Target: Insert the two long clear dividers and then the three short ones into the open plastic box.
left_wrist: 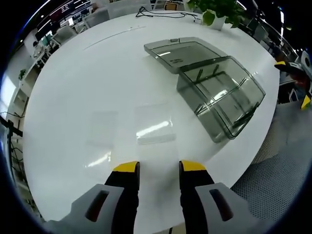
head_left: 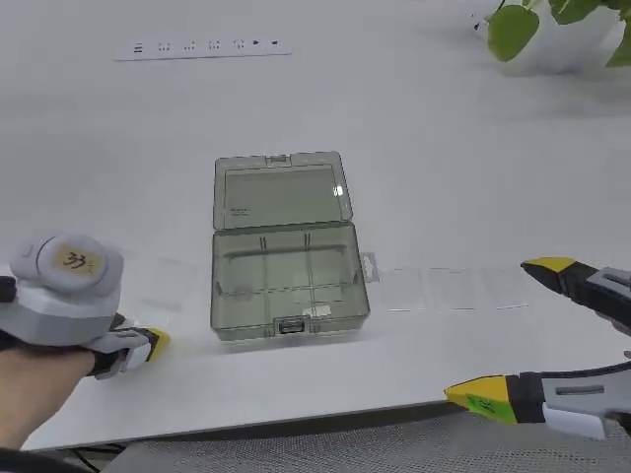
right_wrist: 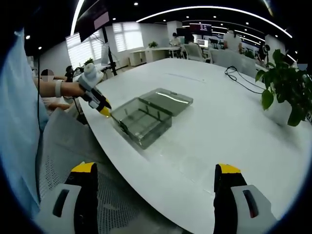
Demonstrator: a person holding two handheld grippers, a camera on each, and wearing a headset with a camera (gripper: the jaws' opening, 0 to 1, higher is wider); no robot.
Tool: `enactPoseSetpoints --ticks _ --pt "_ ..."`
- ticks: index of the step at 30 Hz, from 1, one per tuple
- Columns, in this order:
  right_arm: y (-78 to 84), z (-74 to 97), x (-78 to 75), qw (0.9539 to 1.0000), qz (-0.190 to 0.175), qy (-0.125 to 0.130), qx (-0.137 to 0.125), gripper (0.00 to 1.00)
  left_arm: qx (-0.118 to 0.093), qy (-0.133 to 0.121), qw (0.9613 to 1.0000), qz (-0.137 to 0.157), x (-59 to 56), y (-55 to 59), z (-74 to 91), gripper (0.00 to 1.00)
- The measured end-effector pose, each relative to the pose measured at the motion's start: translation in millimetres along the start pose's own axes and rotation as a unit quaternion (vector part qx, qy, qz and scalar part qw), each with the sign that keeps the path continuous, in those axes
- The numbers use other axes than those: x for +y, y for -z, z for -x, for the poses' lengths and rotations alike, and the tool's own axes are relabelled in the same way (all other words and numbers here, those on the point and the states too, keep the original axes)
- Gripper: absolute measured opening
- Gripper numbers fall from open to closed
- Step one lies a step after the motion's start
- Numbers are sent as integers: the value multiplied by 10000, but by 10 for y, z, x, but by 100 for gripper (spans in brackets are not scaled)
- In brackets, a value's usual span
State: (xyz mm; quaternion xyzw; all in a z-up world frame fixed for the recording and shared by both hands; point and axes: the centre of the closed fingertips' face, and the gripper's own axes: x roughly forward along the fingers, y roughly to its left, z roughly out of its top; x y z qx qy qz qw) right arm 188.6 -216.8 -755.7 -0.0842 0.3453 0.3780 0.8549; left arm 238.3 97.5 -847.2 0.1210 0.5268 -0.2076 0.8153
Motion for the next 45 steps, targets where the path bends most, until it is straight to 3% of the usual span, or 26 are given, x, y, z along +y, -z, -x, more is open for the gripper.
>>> enactPoseSetpoints --ticks 8,16,22,32,39,41,45 --pt "21 47 59 9999 -98 25 91 100 -115 150 9995 269 0 -31 11 30" --pt "-40 26 80 9994 -275 180 -60 100 -359 179 9982 436 67 -99 120 30" --pt "-200 -58 122 9975 -513 193 -442 98 -744 285 9949 621 59 -213 341 30" --pt "-413 -232 231 9964 -611 47 -581 96 -1220 614 9864 914 -74 -403 523 30" --pt "-782 -293 212 9869 -1040 -3 -1236 89 -1443 879 9810 953 -282 -521 513 30" --pt "-863 -314 196 9843 -1178 -15 -1318 87 -1499 977 9792 960 -359 -563 500 30" --pt "-1077 -351 187 9723 -1733 -122 -1564 80 -1608 1121 9763 915 -500 -654 488 30"
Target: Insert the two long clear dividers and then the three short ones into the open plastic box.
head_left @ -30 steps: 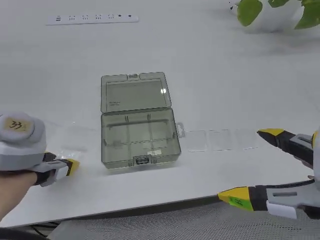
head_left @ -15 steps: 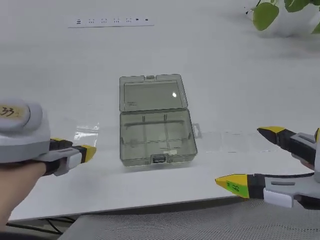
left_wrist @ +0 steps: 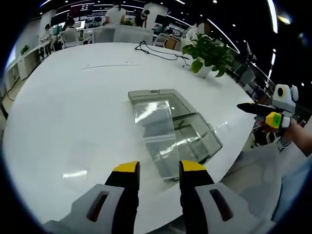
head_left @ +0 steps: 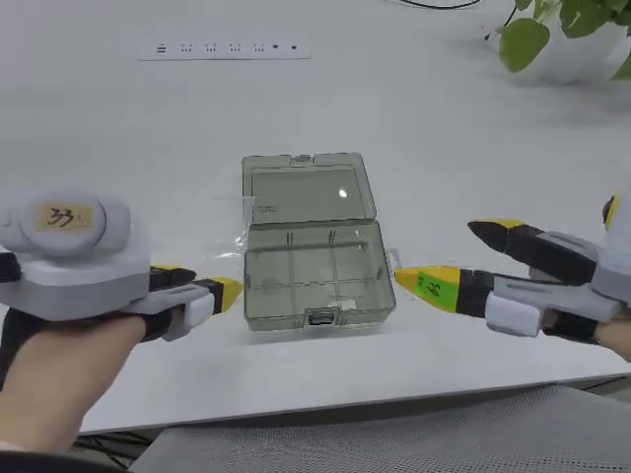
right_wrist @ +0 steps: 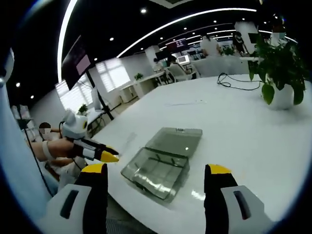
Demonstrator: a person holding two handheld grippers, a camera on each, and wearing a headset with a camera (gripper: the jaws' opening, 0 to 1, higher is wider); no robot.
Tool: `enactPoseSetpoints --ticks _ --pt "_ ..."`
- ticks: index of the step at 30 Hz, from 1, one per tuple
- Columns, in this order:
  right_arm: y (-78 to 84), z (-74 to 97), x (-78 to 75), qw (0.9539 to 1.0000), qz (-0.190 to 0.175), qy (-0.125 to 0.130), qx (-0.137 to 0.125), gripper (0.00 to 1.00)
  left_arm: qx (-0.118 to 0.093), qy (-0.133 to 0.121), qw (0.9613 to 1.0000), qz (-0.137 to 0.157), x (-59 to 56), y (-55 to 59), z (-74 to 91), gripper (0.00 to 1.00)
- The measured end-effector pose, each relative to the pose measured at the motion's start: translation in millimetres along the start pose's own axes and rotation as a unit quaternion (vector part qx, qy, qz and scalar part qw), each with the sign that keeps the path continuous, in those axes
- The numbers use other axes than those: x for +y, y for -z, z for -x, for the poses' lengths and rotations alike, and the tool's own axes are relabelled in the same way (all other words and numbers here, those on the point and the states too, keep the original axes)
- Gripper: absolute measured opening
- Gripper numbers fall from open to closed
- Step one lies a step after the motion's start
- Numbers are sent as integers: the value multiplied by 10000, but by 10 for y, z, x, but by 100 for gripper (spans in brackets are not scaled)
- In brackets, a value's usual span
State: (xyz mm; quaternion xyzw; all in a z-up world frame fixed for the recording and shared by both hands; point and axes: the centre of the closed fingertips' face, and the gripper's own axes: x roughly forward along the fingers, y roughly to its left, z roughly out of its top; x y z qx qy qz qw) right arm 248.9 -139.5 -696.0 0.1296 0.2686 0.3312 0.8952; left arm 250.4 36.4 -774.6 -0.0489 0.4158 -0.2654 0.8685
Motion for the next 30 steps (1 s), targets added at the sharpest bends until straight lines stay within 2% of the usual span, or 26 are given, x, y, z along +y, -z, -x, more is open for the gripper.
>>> enactPoseSetpoints --ticks 4,9,12,16,18,21,30 --pt "-138 -124 60 9998 -127 -92 -112 72 -93 153 9998 -70 -125 -70 -48 30" --pt "-208 -313 183 9977 -616 -281 -90 62 -254 306 9990 -213 -258 -164 -70 30" --pt "-237 -422 242 9970 -672 -374 -49 54 -321 365 9984 -276 -320 -211 -77 30" --pt "-255 -548 234 9953 -897 -372 -53 49 -427 442 9977 -297 -396 -255 -88 30" --pt "-275 -606 148 9940 -1027 -386 -19 42 -458 475 9973 -318 -435 -263 -99 30" --pt "-248 -676 144 9932 -1113 -353 8 38 -476 515 9970 -342 -509 -264 -110 30" --pt "-67 -828 255 9852 -1619 -464 329 24 -599 637 9956 -332 -661 -292 -146 30"
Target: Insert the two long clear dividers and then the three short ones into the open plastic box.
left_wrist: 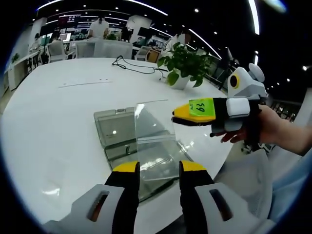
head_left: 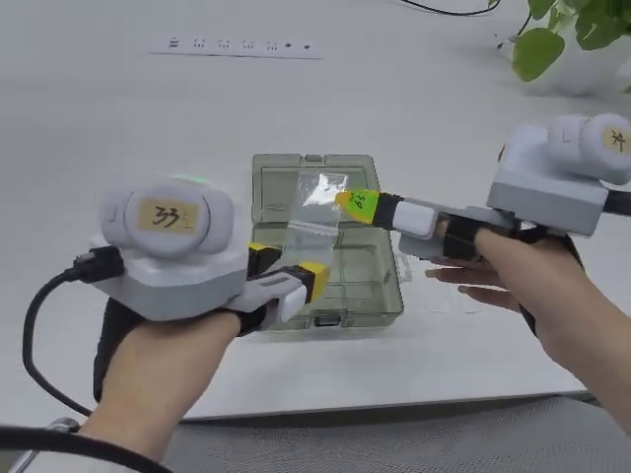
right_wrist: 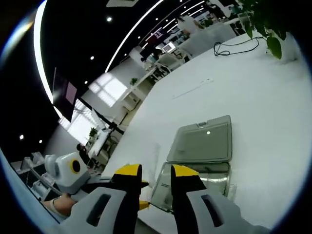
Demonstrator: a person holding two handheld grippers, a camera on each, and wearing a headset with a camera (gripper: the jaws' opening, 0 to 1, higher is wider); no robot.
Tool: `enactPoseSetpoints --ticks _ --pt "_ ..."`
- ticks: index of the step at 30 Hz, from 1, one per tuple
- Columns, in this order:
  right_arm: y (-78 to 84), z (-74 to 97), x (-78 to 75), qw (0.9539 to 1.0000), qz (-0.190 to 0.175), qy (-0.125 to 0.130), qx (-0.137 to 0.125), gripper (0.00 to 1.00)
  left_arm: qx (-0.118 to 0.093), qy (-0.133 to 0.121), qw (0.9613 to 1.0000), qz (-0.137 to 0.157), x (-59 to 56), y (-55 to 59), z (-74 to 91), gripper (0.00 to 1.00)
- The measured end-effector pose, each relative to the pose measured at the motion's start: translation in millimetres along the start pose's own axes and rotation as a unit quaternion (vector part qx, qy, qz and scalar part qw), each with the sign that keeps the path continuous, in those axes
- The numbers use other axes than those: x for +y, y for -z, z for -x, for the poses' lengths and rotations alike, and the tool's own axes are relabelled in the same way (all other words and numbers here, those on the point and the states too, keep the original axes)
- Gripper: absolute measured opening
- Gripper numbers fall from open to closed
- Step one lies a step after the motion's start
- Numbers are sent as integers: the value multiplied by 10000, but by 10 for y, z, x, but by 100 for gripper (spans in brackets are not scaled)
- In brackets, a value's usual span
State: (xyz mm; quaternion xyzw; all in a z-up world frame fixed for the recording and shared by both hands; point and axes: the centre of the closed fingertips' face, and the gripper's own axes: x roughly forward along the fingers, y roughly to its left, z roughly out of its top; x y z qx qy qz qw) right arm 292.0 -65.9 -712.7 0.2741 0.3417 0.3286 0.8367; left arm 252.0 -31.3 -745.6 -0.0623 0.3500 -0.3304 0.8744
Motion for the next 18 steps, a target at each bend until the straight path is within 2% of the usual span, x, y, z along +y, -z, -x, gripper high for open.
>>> enactPoseSetpoints --ticks 5,11,18 --pt "65 -39 37 9999 -68 -16 125 17 -39 18 10000 3 -23 -21 -16 30" --pt "56 -51 45 9998 -146 9 110 12 -91 31 10000 24 -38 -48 -23 30" --pt "68 -54 52 9998 -71 34 192 4 -125 52 9999 30 -47 -73 -37 30"
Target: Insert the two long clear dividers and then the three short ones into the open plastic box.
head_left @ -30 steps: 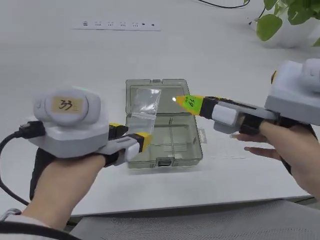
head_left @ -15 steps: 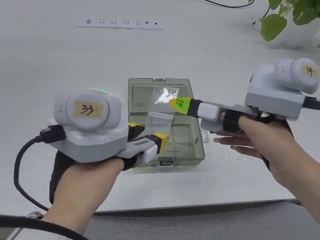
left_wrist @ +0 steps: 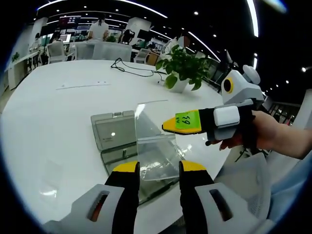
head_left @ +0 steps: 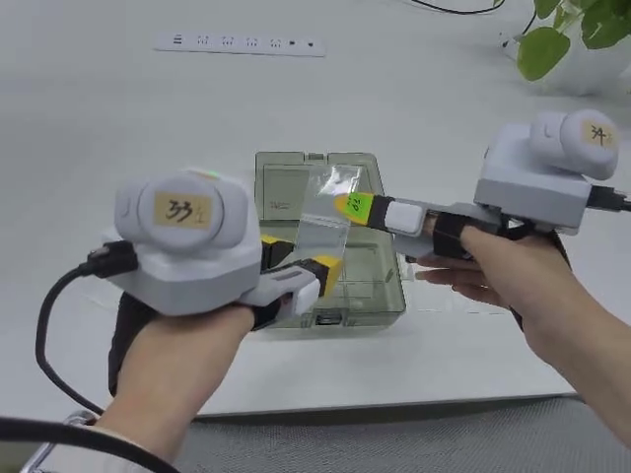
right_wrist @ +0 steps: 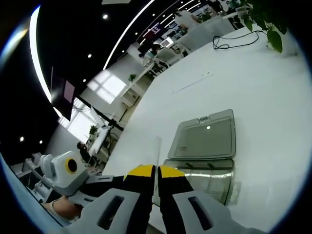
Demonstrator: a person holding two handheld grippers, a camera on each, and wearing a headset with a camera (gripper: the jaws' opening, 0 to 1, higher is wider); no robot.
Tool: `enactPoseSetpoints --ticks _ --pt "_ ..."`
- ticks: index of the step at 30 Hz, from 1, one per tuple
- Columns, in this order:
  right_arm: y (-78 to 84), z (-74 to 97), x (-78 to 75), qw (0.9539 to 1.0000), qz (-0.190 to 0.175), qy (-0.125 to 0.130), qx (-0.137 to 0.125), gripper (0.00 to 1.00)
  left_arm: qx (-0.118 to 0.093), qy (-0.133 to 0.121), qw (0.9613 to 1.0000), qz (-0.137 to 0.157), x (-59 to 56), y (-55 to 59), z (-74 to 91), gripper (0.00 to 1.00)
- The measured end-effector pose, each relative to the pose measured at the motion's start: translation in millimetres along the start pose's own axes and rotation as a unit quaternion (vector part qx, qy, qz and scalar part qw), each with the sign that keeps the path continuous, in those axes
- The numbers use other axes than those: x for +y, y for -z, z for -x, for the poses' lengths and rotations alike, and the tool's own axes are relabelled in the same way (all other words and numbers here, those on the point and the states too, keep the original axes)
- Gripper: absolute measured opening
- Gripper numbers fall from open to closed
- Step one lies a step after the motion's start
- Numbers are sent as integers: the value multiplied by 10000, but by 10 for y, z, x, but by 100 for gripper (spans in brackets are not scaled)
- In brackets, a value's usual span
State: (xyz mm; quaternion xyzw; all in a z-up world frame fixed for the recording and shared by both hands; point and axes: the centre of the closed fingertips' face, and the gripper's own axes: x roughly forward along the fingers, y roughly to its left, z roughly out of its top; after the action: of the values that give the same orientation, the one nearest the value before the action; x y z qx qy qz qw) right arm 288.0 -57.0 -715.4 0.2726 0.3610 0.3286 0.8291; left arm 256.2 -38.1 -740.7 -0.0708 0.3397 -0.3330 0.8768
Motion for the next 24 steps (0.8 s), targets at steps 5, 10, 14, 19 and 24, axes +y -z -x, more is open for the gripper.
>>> enactPoseSetpoints --ticks 5,10,14,19,24 --pt "-18 -2 19 10000 -50 -30 29 3 -27 29 9999 123 -10 -2 -12 30" --pt "-26 -6 28 9998 135 46 152 2 -70 91 9992 387 -29 11 -43 30" --pt "-19 -11 40 9992 284 73 267 2 -68 117 9988 469 -36 18 -54 30" --pt "6 -28 41 9984 372 105 409 2 -84 90 9990 423 -25 34 -64 30" --pt "8 -20 6 9979 399 117 499 2 -103 92 9991 407 -39 45 -53 31"
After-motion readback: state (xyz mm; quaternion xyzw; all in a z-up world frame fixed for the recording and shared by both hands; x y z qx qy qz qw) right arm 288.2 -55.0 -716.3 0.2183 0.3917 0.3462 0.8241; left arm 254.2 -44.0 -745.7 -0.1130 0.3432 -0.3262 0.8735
